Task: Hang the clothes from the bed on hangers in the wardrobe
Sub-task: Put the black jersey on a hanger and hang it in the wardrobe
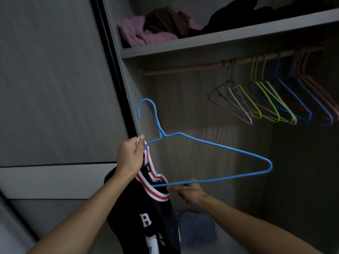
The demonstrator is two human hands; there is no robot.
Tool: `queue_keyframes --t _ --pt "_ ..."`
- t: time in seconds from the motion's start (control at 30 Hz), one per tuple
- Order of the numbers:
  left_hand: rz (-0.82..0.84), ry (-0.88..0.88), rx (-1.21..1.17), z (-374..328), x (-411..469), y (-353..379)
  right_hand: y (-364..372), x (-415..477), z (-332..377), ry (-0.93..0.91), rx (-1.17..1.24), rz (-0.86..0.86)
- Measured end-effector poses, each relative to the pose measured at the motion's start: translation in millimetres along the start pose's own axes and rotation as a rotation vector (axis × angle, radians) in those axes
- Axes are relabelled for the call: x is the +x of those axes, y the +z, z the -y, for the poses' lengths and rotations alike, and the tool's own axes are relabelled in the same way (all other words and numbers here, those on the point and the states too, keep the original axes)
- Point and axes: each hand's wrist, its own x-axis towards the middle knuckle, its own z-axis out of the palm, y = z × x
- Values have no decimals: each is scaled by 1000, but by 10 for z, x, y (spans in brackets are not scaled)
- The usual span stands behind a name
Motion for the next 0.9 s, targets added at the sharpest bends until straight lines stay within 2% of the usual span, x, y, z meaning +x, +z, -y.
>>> queue_keyframes --t 0.07,0.27,0.4,0.47,0.6,0.7,0.8,0.83,0.9 --pt "23 -17 -66 -20 -43 -2 -51 58 -8 -21 -49 -132" --pt "93 -13 -190 -275 -74 27 153 148 55 -24 -213 -10" --pt "115 17 -225 -347 -41 -54 183 206 -73 49 -606 51" --pt "92 28 -174 -209 -38 -138 -62 180 -175 69 -673 -18" --pt "39 -11 109 406 -169 -268 -897 -17 -42 94 -422 -115" --pt "-12 -100 300 764 -329 -157 -1283 -145 185 123 -280 -43" --pt "-30 -132 415 825 -407 -18 -1451 -205 274 224 -34 -17" --pt "-21 -121 449 822 -426 25 -1479 -227 284 228 6 -39" --pt "-3 -99 476 803 -465 104 -1502 -269 300 135 -84 -158"
